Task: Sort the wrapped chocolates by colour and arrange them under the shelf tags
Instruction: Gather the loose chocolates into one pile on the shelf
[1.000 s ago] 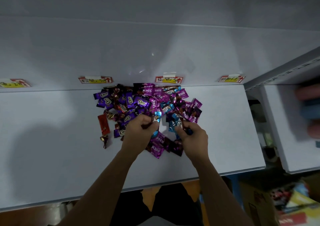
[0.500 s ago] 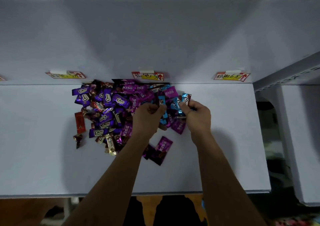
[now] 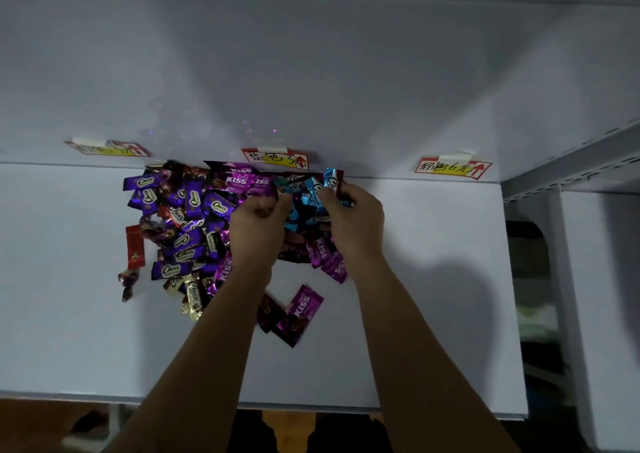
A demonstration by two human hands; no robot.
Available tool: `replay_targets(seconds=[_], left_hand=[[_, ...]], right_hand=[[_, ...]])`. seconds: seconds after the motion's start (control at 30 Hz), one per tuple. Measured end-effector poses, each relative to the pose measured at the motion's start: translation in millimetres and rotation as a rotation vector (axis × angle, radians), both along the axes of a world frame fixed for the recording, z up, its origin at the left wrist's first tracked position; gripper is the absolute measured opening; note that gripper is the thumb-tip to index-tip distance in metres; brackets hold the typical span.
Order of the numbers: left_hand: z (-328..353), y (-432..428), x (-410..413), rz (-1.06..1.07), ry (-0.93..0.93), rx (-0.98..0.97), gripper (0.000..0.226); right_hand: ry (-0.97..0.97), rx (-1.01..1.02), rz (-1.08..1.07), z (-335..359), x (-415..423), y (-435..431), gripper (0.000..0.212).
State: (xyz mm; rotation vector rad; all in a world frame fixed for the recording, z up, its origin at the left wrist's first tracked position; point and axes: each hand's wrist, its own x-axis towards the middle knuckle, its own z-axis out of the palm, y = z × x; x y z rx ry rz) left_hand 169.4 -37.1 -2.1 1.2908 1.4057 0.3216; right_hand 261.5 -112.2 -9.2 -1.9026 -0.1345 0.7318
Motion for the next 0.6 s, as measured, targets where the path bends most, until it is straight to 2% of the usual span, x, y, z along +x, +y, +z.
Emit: replay_targets(seconds=[0.1,0.17,0.23,0.33,0.47,0.6], left_hand=[[2.8,2.9,-1.5,-0.002,-0.031,0.021,0.019],[1.4,2.8,-2.2,-0.031,-0.042,0.021,0.015],[-2.8,2.0,-4.8,-0.072,-0.013,0.033,0.014],[-10.8,-1.1,-7.6,-0.268,0.102,0.171,0.02],[-26.1,-1.1,1.8,-0.619,0.202,0.437,0.038],[-34.2,0.4,1.1,-0.66,0.213,0.443,0.039]], right_hand=[[-0.048,0.061,0.011,7.3,1.2,-0.2,0.025],[0.009,0.1,0.019,6.8,3.0,-2.8,0.026],[0.043,0.056,0.011,-1.7,4.8,-8.5,0.024],[-0.067,-0.118,-0.023,-18.9,10.5,-20.7,0.021],[-0.089,-0.159,-0.059,-24.5,21.3,-22.6,0.016],[-0.046,-0.238,-0.009,-34.9,18.5,-17.3,0.023]])
